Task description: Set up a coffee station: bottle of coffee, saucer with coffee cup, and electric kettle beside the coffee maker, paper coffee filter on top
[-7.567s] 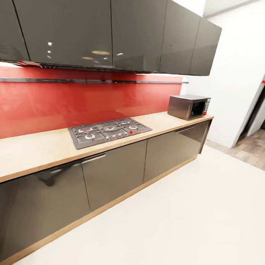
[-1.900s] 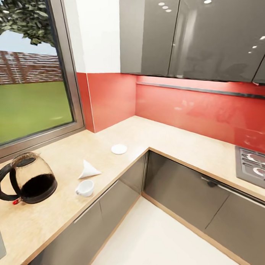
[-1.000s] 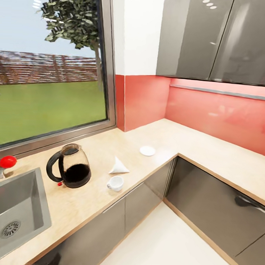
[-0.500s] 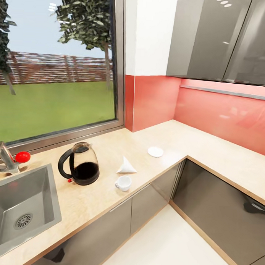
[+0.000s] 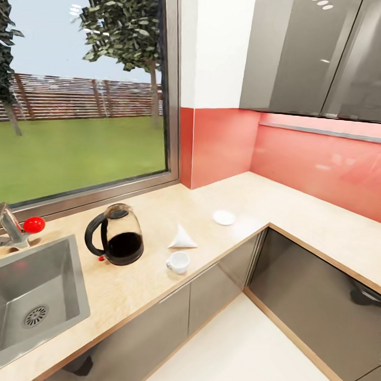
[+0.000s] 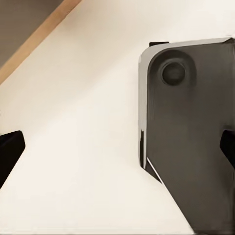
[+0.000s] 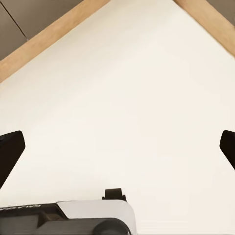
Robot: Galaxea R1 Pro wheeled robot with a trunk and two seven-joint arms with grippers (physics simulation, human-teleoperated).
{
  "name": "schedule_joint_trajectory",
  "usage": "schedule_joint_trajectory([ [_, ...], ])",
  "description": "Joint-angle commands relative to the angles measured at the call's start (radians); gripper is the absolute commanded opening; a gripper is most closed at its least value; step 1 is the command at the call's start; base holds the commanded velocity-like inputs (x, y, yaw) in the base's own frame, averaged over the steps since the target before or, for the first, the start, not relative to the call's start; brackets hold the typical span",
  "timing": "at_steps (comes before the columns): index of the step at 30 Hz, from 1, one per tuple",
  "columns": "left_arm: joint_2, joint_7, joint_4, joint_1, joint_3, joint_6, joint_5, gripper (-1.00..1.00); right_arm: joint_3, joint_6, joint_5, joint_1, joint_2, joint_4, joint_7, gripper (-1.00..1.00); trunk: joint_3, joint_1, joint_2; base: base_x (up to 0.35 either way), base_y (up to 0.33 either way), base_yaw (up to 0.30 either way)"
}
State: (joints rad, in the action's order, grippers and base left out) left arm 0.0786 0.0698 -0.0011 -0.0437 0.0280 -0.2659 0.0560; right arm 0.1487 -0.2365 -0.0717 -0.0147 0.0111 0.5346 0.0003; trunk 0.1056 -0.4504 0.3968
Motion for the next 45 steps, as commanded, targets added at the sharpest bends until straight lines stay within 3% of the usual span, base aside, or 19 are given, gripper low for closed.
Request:
schedule_joint_trajectory([
  [1,0.000,0.004,0.004,0.000,0.003,-0.003,0.006,1.00,0.006,-0.003,-0.007,-0.001,0.001,0.000,-0.001,1.00,0.002,0.000,0.003,-0.263,0.145,0.000],
  [7,0.011,0.039,0.043,0.009,0.008,-0.003,0.003,1.00,0.008,-0.002,-0.003,-0.001,0.005,0.097,-0.006,1.00,0.002,0.000,0.003,-0.264,0.209,0.000],
  [12,0.013,0.069,0.047,0.011,0.007,-0.003,0.002,1.00,0.007,0.013,-0.002,-0.011,0.043,0.298,-0.027,1.00,0.002,0.000,0.003,-0.184,0.281,0.000],
  [16,0.014,0.073,0.047,0.013,0.006,-0.003,0.002,1.00,0.005,0.084,-0.002,-0.049,0.088,0.410,-0.158,1.00,0.002,0.000,0.003,-0.105,0.287,0.000],
  [20,0.014,0.074,0.047,0.015,0.005,-0.003,0.002,1.00,0.001,0.201,-0.001,-0.107,0.102,0.490,-0.247,1.00,0.002,0.000,0.003,-0.030,0.120,0.000],
  [22,0.014,0.074,0.047,0.016,0.004,-0.003,0.002,1.00,0.001,0.271,-0.001,-0.149,0.105,0.520,-0.266,1.00,0.002,0.000,0.003,-0.010,0.038,0.000],
  [26,0.012,0.074,0.047,0.028,0.004,-0.003,0.003,1.00,-0.001,0.444,0.000,-0.292,0.112,0.552,-0.283,1.00,0.002,0.000,0.003,-0.003,0.013,0.000],
  [27,0.012,0.074,0.047,0.032,0.004,0.004,0.004,1.00,-0.004,0.523,-0.001,-0.383,0.121,0.553,-0.297,1.00,0.002,0.000,0.003,0.000,0.002,0.000],
  [31,0.012,0.075,0.047,0.034,0.004,0.062,0.004,1.00,-0.007,0.598,-0.002,-0.496,0.143,0.548,-0.370,1.00,0.002,0.000,0.003,0.000,0.000,0.000],
  [34,0.012,0.076,0.047,0.034,0.004,0.111,0.004,1.00,-0.010,0.688,-0.003,-0.615,0.163,0.545,-0.428,1.00,0.002,0.000,0.003,0.000,0.000,0.000],
  [35,0.012,0.076,0.047,0.034,0.004,0.122,0.005,1.00,-0.063,0.784,-0.003,-0.698,0.163,0.519,-0.445,1.00,0.002,0.000,0.003,0.000,0.000,0.000],
  [36,0.012,0.075,0.048,0.035,0.004,0.125,0.005,1.00,-0.105,0.816,-0.003,-0.727,0.163,0.505,-0.456,1.00,0.002,0.000,0.003,0.000,0.000,0.000],
  [37,0.012,0.074,0.048,0.037,0.004,0.132,0.005,1.00,-0.137,0.833,-0.002,-0.743,0.163,0.497,-0.472,1.00,0.002,0.000,0.003,0.000,0.000,0.000],
  [38,0.013,0.073,0.047,0.046,0.003,0.208,0.005,1.00,-0.161,0.854,-0.002,-0.754,0.163,0.491,-0.523,1.00,0.002,0.000,0.003,0.000,0.000,0.000],
  [41,0.016,0.073,0.047,0.053,0.002,0.305,0.006,1.00,-0.172,0.881,0.000,-0.759,0.163,0.490,-0.568,1.00,0.002,0.000,0.003,0.000,0.000,0.000],
  [45,0.005,0.074,0.047,0.067,0.007,0.334,0.000,1.00,-0.163,0.886,0.003,-0.758,0.163,0.478,-0.577,1.00,0.002,0.000,0.003,0.000,0.000,0.000],
])
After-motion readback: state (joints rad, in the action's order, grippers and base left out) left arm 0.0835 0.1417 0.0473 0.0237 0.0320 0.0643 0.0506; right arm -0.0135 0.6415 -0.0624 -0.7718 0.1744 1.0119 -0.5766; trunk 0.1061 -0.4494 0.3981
